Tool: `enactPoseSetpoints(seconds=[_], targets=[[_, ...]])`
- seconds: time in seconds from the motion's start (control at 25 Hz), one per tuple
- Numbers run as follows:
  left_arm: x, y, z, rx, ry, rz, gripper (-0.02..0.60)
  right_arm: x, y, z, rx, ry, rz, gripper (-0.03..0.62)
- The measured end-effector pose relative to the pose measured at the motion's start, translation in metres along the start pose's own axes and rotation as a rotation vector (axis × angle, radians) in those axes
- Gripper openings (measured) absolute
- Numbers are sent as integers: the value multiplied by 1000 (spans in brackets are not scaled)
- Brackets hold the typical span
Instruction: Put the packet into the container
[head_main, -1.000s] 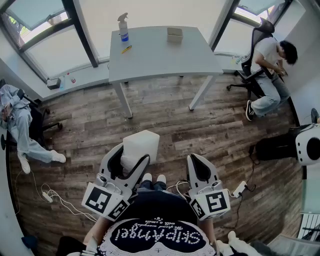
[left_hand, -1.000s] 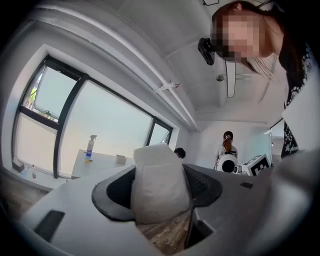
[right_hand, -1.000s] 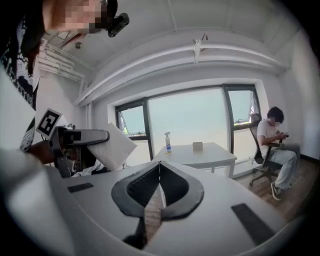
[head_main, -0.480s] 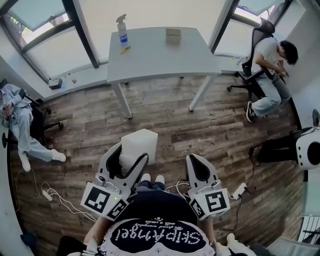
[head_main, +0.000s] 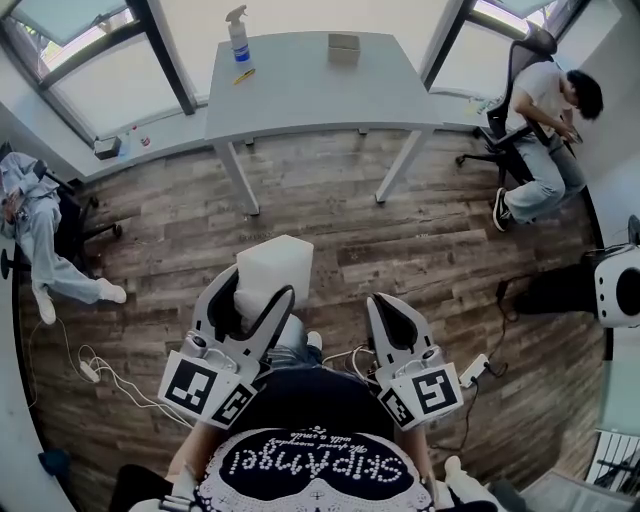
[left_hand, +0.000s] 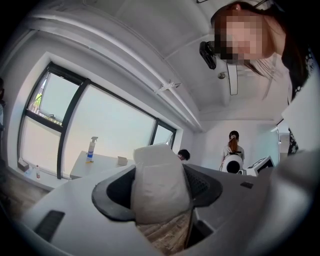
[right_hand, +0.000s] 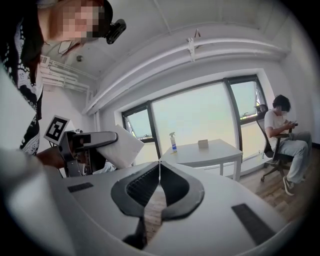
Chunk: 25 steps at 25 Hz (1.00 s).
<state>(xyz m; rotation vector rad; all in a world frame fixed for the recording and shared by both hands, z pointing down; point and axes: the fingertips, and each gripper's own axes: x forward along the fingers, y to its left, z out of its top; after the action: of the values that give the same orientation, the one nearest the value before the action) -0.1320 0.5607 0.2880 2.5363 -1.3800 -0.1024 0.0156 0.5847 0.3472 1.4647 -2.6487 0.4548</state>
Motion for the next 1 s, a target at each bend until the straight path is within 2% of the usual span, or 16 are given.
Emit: enactPoseSetpoints(seconds=[0.24,0.4,0.72,1.0], targets=[[18,13,-9,-11,25,0,278,14,-11,-9,36,10,-8,15],[47,34,-7,-24,37,-7,278,39,-27,-3,49,20,-26,15],[113,77,22,-13,33,-47,278,106,-64,32,57,-1,-70,15],[147,112,40,-18,31,-74,278,151,-69,42,76,2,-72,15]])
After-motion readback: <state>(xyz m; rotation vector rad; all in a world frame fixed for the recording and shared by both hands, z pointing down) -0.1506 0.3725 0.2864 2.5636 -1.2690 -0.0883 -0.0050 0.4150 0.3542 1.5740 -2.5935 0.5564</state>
